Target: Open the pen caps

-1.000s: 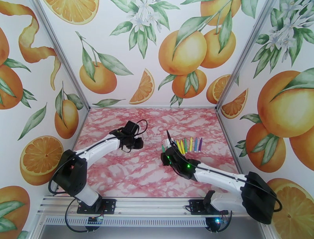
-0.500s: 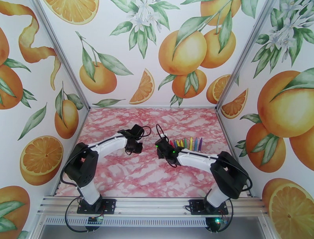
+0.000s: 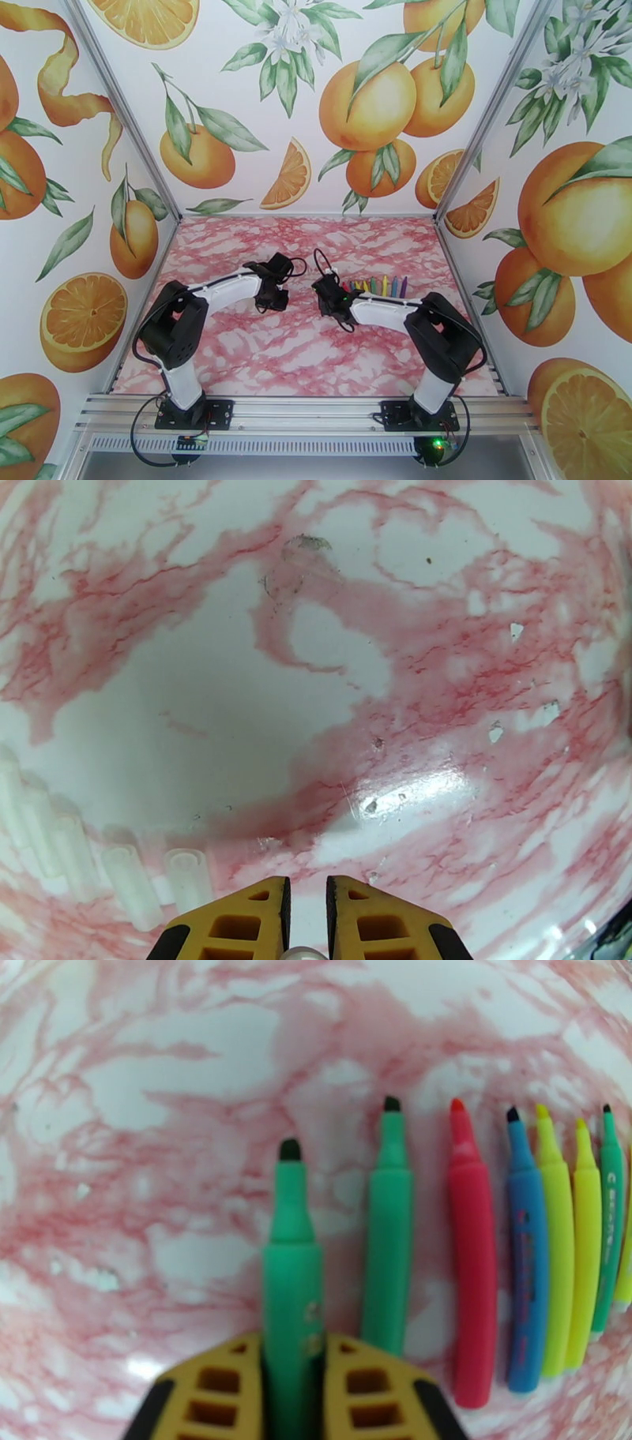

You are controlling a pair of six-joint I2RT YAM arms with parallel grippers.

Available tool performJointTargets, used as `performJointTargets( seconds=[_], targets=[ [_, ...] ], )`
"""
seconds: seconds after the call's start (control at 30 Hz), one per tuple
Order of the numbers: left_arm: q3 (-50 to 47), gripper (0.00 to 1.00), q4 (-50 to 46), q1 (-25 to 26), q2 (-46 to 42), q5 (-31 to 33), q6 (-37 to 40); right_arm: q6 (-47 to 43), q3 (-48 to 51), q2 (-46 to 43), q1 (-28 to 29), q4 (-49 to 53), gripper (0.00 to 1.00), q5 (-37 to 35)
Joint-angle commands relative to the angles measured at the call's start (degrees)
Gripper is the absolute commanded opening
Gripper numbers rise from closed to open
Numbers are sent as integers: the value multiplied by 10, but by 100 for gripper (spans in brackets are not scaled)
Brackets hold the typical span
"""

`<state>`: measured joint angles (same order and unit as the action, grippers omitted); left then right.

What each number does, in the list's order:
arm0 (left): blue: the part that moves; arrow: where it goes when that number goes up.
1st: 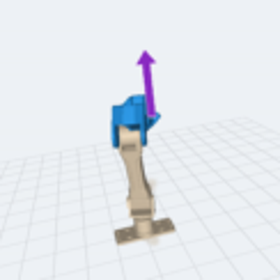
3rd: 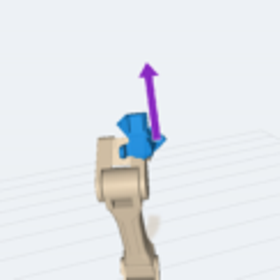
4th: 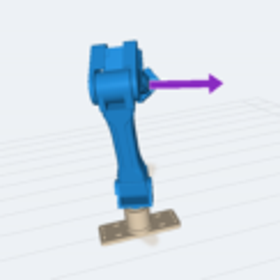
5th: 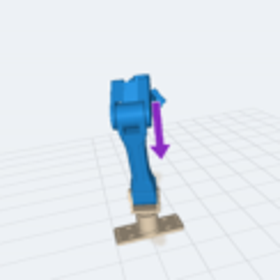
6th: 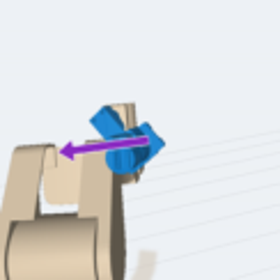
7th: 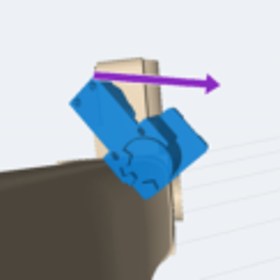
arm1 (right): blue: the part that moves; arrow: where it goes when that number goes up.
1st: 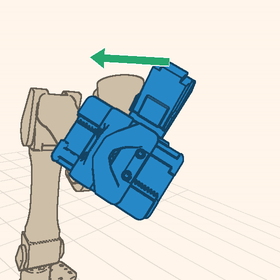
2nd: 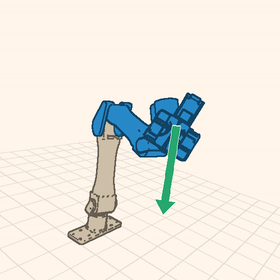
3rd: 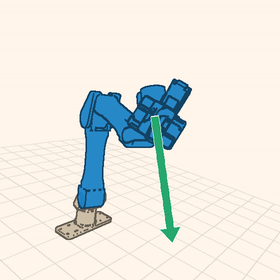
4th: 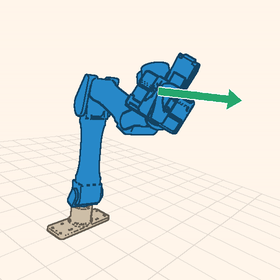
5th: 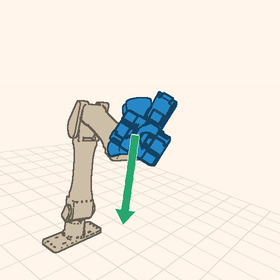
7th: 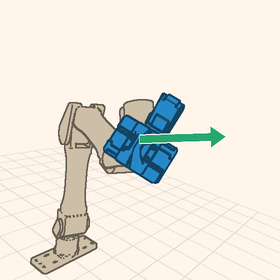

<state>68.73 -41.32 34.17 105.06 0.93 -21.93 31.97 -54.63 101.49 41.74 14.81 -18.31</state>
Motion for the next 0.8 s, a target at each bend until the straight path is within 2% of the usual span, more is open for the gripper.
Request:
performJointTargets(
  seconds=[0.0, 0.1, 0.43, 0.77],
  targets=[
    [20, 11, 2, 2, 9, 7, 9, -10, -17, 15, -7, -9, 0, -15],
    [20, 16, 2, 2, 12, 11, 11, -11, -20, 23, -10, -12, 0, -13],
    [17, 19, -8, 2, 15, 21, 12, -18, -32, 48, -15, -9, 1, -15],
    [9, 28, -8, 3, 20, 35, 15, -20, -33, 46, -15, -1, 16, -21]
  ],
)
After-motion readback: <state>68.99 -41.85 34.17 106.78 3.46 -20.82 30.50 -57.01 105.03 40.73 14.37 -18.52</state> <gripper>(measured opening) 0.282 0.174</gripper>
